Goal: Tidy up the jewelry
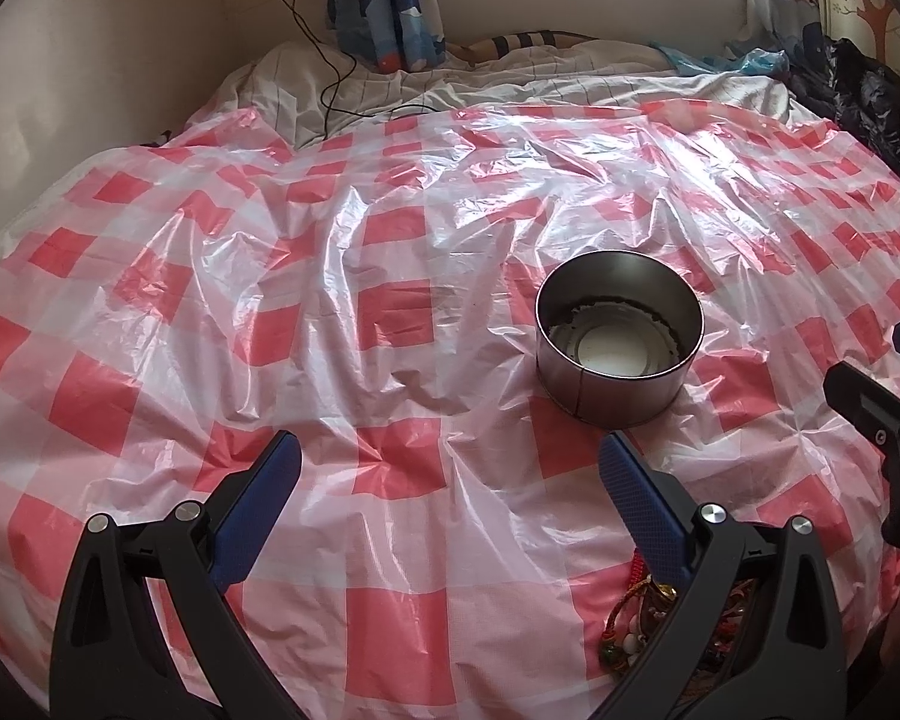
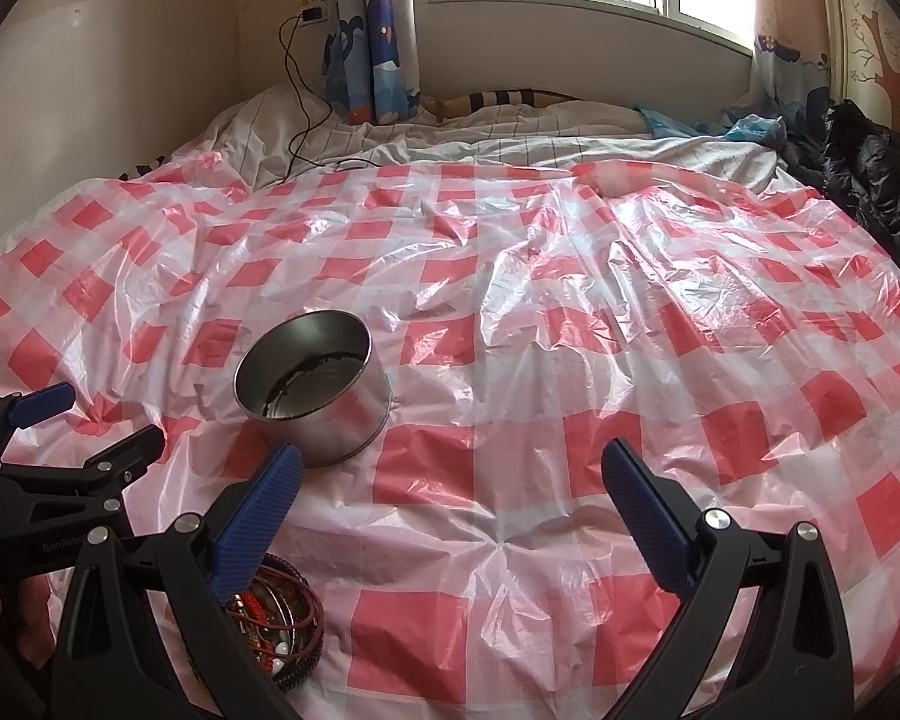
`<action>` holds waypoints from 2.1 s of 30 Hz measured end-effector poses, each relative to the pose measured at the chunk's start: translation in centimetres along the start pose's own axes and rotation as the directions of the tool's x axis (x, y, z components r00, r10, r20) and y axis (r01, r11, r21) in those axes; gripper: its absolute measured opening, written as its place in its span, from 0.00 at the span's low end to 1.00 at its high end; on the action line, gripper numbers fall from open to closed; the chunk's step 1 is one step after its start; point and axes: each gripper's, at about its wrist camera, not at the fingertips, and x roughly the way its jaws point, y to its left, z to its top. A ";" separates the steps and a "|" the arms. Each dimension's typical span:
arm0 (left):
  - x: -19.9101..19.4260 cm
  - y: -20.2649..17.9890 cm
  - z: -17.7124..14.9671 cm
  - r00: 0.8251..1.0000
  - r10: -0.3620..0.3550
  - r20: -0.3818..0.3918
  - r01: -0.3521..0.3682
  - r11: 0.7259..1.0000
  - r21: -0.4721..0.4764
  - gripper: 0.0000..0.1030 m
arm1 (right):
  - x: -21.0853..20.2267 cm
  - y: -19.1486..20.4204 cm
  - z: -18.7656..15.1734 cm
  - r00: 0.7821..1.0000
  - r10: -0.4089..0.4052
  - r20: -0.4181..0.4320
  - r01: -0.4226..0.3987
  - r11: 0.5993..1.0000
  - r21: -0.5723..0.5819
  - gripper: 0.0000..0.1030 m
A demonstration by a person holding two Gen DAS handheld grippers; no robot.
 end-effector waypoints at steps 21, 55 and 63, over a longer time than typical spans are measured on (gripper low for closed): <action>0.2 -2.0 -0.8 0.954 -0.285 -0.090 0.289 0.956 0.039 0.93 | -0.6 -1.0 -2.6 0.995 -0.009 -0.097 0.009 1.000 -0.003 0.93; -2.0 4.0 -0.4 0.964 -0.265 0.031 0.267 0.961 -0.070 0.92 | -1.5 5.6 -4.0 0.906 0.392 -0.160 -0.418 0.888 -0.193 0.52; -2.0 3.8 -0.5 0.964 -0.266 0.029 0.267 0.961 -0.067 0.92 | -0.7 7.9 -5.1 0.882 0.410 -0.231 -0.462 0.848 -0.260 0.14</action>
